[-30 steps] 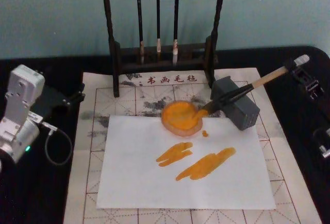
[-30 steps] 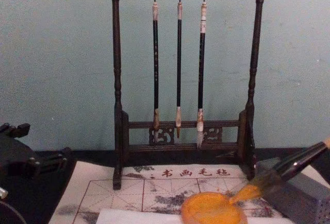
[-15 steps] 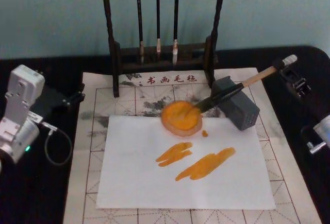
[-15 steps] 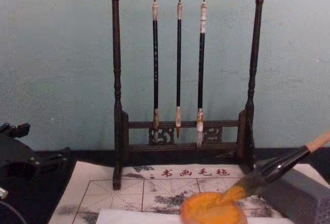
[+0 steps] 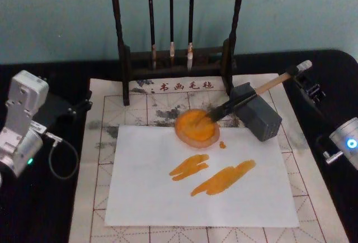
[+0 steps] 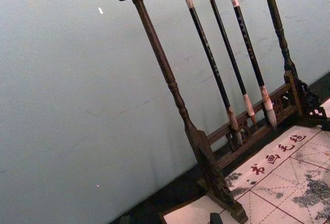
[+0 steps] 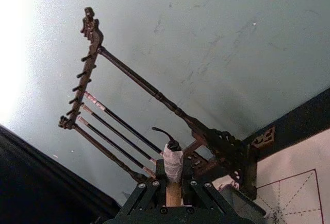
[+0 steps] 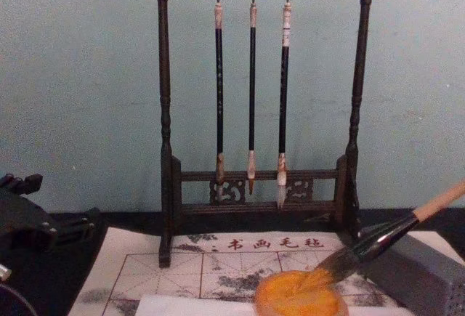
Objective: Pick up the brush from the inkstone, write on the paper, then place the brush back to its original position.
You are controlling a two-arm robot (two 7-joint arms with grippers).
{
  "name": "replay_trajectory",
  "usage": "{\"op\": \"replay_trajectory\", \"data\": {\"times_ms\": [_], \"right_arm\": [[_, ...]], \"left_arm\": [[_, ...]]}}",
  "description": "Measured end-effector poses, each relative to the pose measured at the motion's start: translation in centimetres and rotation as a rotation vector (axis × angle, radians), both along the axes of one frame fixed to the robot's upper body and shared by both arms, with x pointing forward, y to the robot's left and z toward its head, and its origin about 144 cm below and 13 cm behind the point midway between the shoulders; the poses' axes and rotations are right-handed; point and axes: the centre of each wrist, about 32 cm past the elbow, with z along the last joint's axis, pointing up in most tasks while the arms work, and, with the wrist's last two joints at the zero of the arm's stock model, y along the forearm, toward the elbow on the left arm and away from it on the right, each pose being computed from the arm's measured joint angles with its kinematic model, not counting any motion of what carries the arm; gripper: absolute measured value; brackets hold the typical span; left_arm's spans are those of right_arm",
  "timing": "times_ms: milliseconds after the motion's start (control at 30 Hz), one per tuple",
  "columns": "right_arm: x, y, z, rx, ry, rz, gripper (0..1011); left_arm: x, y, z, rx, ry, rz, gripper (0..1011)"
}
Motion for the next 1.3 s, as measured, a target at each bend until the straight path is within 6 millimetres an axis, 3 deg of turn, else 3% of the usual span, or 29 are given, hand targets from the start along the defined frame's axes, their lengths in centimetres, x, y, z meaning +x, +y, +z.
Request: {"op": "replay_trajectory", "data": {"times_ms": [1300], "right_arm": [[1.1,1.6,-1.3,-0.022,0.051,-0.009,183]], "left_arm": [[0.0,0.0,0.0,0.000,0.000,0.000,1001]]}}
